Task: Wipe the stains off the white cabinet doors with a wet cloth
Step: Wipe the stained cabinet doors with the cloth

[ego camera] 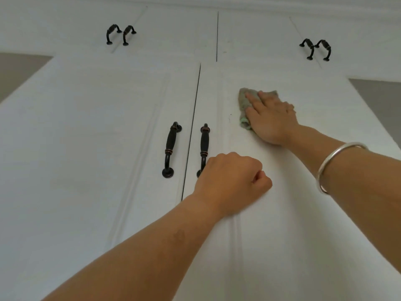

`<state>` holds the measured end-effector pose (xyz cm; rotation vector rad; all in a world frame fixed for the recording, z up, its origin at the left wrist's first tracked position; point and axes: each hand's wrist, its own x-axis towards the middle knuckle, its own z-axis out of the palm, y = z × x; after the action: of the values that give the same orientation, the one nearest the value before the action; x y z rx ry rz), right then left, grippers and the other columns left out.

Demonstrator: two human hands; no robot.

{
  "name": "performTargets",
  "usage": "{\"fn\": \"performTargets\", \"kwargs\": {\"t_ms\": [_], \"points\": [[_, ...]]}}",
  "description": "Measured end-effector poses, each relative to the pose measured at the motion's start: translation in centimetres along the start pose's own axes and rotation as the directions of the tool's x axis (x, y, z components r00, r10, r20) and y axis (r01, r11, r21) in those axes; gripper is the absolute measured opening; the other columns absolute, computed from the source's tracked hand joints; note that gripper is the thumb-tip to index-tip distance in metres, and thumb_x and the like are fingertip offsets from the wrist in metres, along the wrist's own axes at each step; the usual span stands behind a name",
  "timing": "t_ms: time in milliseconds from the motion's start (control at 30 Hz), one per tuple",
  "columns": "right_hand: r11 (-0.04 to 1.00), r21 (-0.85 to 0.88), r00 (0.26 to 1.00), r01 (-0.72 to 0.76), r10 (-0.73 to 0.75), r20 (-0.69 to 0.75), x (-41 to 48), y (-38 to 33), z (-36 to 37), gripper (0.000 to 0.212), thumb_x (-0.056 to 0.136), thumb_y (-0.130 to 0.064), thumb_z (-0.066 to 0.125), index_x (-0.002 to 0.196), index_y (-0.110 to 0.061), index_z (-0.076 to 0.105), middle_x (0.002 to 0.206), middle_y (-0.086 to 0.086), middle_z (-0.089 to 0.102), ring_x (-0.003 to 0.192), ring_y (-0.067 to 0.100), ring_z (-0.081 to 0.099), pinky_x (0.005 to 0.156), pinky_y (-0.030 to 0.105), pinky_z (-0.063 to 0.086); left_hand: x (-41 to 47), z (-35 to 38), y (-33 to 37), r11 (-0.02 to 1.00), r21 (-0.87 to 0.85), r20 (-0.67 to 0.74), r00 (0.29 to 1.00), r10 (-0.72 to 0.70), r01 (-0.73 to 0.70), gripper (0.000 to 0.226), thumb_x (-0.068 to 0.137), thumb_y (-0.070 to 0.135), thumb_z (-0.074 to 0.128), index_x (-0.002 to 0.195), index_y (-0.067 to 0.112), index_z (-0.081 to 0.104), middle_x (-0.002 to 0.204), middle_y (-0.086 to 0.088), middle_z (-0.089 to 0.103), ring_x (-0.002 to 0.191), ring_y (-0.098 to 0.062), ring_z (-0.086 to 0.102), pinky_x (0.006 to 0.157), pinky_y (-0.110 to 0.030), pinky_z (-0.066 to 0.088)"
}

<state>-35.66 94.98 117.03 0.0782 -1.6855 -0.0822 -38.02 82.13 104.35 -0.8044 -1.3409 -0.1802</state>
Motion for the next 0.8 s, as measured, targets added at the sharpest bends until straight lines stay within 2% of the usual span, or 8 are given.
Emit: {"fn": "performTargets", "kwargs": {"t_ms": [100,200,333,433,500,600,700,800], "points": [[0.981,0.008,0.981,0.195,-0.195,0.024,-0.7,-2.6,0.8,0.05,0.102,-0.043,0.017,0.152,-0.043,0.01,0.163,-0.008,0.002,0.15,0.017,-0.001,0.119,0.045,-0.005,-0.1,-0.1,-0.5,1.0,0.018,-0.016,1.0,0.012,-0.012,0.04,0.084,0.028,0.048,0.053,0.015,0.026,0.044,0.0,0.027,0.045,-0.02,0.022,0.047,-0.028,0.023],[0.946,0.028,0.946,0.323,-0.323,0.003,-2.9,-1.6,1.1,0.055,0.094,-0.053,0.023,0.149,-0.046,0.023,0.161,-0.01,0.014,0.148,0.014,0.008,0.12,0.043,-0.002,-0.5,0.2,-0.4,1.0,0.029,-0.032,0.999,0.006,-0.005,0.037,0.081,0.031,0.043,0.052,0.015,0.027,0.043,0.002,0.026,0.042,-0.017,0.023,0.045,-0.027,0.022],[0.917,0.094,0.921,0.389,-0.386,-0.048,-4.6,-0.6,0.6,0.058,0.084,-0.058,0.029,0.14,-0.046,0.04,0.152,-0.016,0.031,0.14,0.01,0.027,0.12,0.043,0.007,-0.5,0.2,-0.3,0.999,0.049,-0.054,0.999,0.007,-0.004,0.035,0.079,0.031,0.041,0.05,0.019,0.025,0.04,0.004,0.025,0.039,-0.017,0.028,0.044,-0.026,0.02],[0.915,0.079,0.918,0.396,-0.393,-0.045,-4.5,0.0,0.2,0.058,0.088,-0.058,0.026,0.142,-0.043,0.038,0.152,-0.014,0.032,0.14,0.009,0.028,0.118,0.045,0.014,-0.4,0.1,-0.1,0.998,0.056,-0.025,1.0,-0.008,0.01,0.035,0.08,0.032,0.04,0.051,0.018,0.025,0.041,0.003,0.027,0.042,-0.02,0.03,0.045,-0.027,0.018],[0.943,0.063,0.945,0.325,-0.322,-0.059,-3.8,1.1,0.1,0.053,0.096,-0.053,0.029,0.147,-0.04,0.032,0.156,-0.008,0.027,0.143,0.013,0.024,0.119,0.044,0.011,-0.4,0.0,0.3,0.998,0.061,-0.005,1.0,-0.024,0.024,0.036,0.082,0.033,0.039,0.053,0.016,0.027,0.043,0.001,0.029,0.045,-0.022,0.031,0.047,-0.028,0.022],[0.998,0.003,0.993,0.062,-0.062,-0.097,-2.7,4.4,-0.5,0.053,0.101,-0.047,0.028,0.152,-0.034,0.022,0.16,0.001,0.02,0.146,0.021,0.018,0.118,0.046,0.011,-0.3,-0.1,0.7,0.999,0.034,0.022,0.999,-0.041,0.04,0.037,0.088,0.031,0.043,0.057,0.015,0.03,0.046,-0.001,0.033,0.049,-0.023,0.033,0.052,-0.031,0.031],[0.986,-0.004,0.981,-0.168,0.166,-0.095,-2.5,9.0,-0.9,0.059,0.099,-0.052,0.022,0.153,-0.032,0.017,0.161,0.004,0.017,0.147,0.025,0.015,0.118,0.051,0.013,-0.3,-0.3,0.5,0.999,0.01,0.036,0.998,-0.051,0.051,0.035,0.089,0.029,0.044,0.059,0.015,0.032,0.049,-0.001,0.034,0.05,-0.023,0.03,0.056,-0.032,0.037],[0.969,0.079,0.966,-0.233,0.24,-0.093,-3.6,11.6,-1.3,0.072,0.091,-0.063,0.018,0.154,-0.029,0.018,0.161,0.005,0.017,0.148,0.026,0.013,0.12,0.048,0.012,-0.3,-0.3,0.5,0.999,0.009,0.028,0.998,-0.048,0.047,0.033,0.088,0.028,0.044,0.06,0.015,0.032,0.05,-0.001,0.032,0.05,-0.021,0.026,0.055,-0.032,0.036]]}}
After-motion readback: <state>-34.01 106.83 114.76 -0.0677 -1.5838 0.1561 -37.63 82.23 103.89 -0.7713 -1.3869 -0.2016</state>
